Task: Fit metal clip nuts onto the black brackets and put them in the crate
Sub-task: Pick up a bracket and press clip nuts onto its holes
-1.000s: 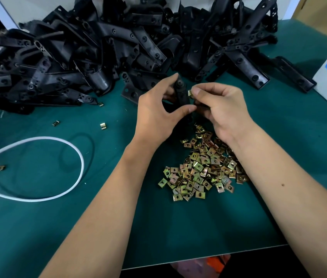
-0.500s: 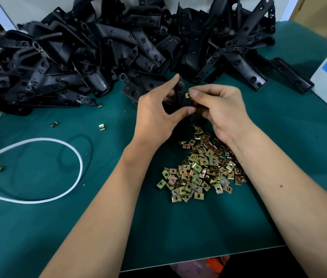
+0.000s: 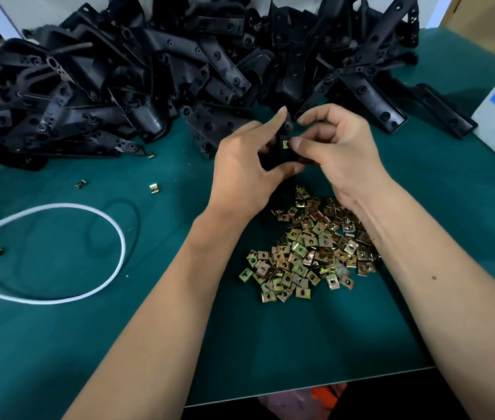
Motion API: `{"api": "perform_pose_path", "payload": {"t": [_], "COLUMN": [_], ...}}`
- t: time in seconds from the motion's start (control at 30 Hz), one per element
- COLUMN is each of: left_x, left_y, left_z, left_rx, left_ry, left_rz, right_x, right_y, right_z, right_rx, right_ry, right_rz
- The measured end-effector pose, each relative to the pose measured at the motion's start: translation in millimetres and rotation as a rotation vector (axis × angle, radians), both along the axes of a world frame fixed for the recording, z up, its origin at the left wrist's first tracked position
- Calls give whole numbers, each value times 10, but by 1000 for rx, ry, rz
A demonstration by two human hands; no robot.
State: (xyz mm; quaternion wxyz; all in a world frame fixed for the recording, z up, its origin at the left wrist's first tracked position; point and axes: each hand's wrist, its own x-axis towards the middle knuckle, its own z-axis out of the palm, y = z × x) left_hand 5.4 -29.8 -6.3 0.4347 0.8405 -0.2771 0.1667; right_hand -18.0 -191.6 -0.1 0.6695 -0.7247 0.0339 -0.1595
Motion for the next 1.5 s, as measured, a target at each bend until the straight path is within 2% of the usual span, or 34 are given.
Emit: {"api": "perform_pose_path", "payload": {"t": [0.17, 0.3, 0.33, 0.43, 0.47, 0.6, 0.7, 0.8, 1.03, 1.27, 1.5], "left_x": [12, 29, 37, 88, 110, 167, 208, 234, 304, 310, 260], "left_y": [-14, 25, 37, 77, 89, 124, 147, 168, 313, 348, 314], "left_z": [-3, -23, -29, -55, -65, -123, -169, -202, -181, -174, -159], "left_rx": [40, 94, 98, 108, 108, 50, -16, 11, -10, -17, -26], "left_ry": [-53, -115, -117, -90, -67, 53, 135, 180, 389, 348, 250], "left_rz": [22, 98, 121, 197, 219, 264, 259, 215, 71, 60, 10], "right_x": [4, 21, 26, 45, 41, 9, 8, 8, 37, 1, 12], "right_y": [-24, -56, -81, -215, -253, -283, -247, -212, -152, -10, 12], "right_z": [-6, 5, 5, 16, 32, 79, 72, 43, -25, -44, -69], "right_rx": [-70, -108, -183, -768, -898, -974, -965, -909, -614, -221, -53], "right_ry": [-9, 57, 80, 121, 150, 294, 261, 190, 89, 58, 50], "right_rz": [-5, 82, 93, 92, 121, 317, 352, 288, 107, 123, 82]}}
